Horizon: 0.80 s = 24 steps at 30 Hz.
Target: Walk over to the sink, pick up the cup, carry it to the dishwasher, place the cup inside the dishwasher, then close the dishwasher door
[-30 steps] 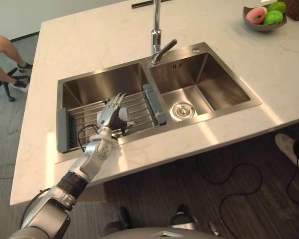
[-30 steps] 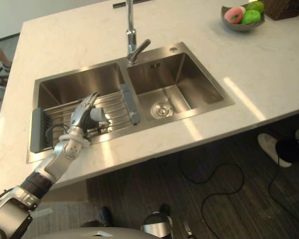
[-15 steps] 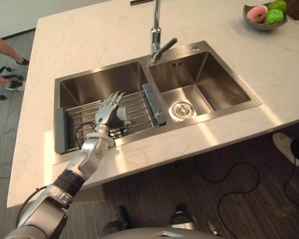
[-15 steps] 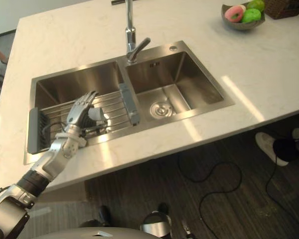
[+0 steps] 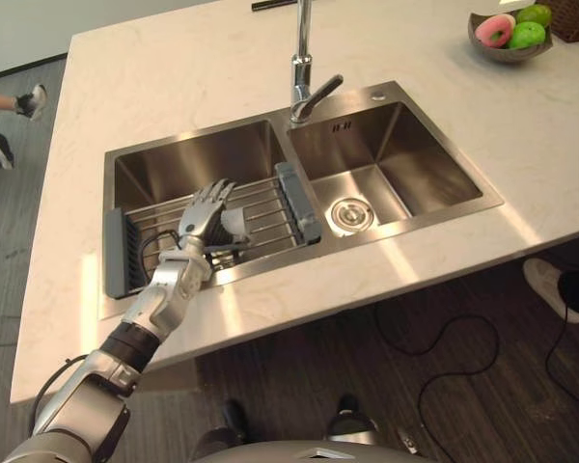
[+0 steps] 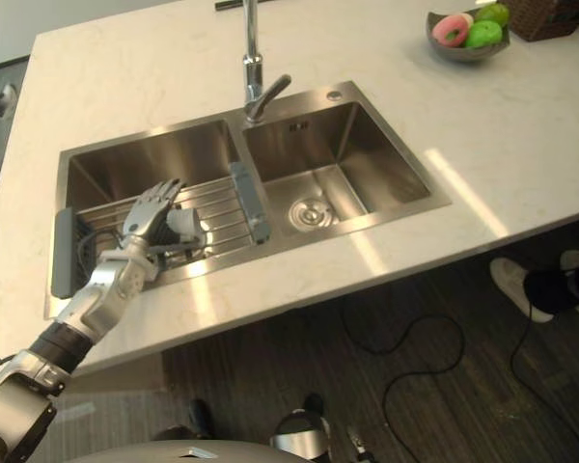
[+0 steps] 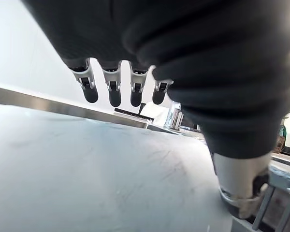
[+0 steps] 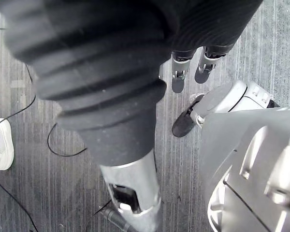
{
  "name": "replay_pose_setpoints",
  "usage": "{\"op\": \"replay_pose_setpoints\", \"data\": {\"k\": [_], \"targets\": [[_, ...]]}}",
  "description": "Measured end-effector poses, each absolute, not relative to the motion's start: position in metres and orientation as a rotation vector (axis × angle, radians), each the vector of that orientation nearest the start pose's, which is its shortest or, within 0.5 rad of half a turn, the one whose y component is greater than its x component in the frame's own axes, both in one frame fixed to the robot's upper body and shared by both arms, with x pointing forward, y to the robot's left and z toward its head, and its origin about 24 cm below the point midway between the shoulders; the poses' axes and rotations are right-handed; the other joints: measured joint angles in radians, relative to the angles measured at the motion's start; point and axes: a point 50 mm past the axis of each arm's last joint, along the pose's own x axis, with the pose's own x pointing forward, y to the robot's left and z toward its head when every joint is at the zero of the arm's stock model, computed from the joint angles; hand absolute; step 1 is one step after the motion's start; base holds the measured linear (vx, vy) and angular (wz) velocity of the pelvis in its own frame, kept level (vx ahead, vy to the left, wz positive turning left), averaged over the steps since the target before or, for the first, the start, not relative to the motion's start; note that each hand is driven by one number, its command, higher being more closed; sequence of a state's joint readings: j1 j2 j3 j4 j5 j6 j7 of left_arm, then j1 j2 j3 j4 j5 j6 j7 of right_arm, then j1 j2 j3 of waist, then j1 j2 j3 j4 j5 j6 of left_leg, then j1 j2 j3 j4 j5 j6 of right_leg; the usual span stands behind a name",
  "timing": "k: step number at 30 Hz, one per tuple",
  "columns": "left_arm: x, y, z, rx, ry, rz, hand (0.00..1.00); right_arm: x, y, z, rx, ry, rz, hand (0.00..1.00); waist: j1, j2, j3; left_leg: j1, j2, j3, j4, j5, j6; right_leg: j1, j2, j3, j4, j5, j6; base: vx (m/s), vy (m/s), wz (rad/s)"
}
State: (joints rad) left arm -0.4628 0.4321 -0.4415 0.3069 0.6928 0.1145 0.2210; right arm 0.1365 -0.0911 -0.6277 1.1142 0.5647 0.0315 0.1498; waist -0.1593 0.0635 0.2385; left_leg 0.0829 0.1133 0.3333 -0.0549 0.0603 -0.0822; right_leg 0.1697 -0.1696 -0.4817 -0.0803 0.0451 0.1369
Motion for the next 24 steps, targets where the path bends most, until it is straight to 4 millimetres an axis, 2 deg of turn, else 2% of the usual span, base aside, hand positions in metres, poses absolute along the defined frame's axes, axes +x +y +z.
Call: {"op": "replay_pose_setpoints", "data": {"k": [12, 22, 23, 24], "targets": [[0.334, 0.159, 0.075, 1.378, 0.005, -0.214, 0.0, 0.043, -0.241, -0.163, 0.807, 0.935, -0.827, 0.0, -0.005, -0.006, -0.009, -0.001, 0.0, 0.001, 0.0, -0.003, -0.001, -0.001, 0.0, 0.0, 0.0, 0.0, -0.001, 0.0, 0.0, 0.0], [0.336, 0.161, 0.072, 1.415, 0.077, -0.269, 0.0, 0.05, -0.242, -0.161, 0.784, 0.92, -0.807, 0.0, -0.004, -0.005, -0.023, -0.001, 0.0, 0.001, 0.001, -0.004, 0.0, -0.001, 0.0, 0.0, 0.0, -0.001, -0.002, 0.0, 0.0, 0.0], [0.336, 0.162, 0.072, 1.415, 0.084, -0.27, 1.0, 0.051, -0.242, -0.161, 0.777, 0.924, -0.797, 0.0, -0.004, -0.006, -0.025, -0.001, 0.0, 0.001, 0.001, -0.004, 0.0, -0.001, 0.0, 0.0, 0.0, -0.001, -0.002, 0.0, 0.0, 0.0], [0.336, 0.162, 0.071, 1.415, 0.088, -0.272, 1.0, 0.051, -0.241, -0.161, 0.775, 0.926, -0.794, 0.0, -0.004, -0.006, -0.027, -0.001, 0.0, 0.001, 0.001, -0.004, -0.001, -0.001, 0.0, 0.0, 0.0, -0.001, -0.002, 0.0, 0.0, 0.0]]}}
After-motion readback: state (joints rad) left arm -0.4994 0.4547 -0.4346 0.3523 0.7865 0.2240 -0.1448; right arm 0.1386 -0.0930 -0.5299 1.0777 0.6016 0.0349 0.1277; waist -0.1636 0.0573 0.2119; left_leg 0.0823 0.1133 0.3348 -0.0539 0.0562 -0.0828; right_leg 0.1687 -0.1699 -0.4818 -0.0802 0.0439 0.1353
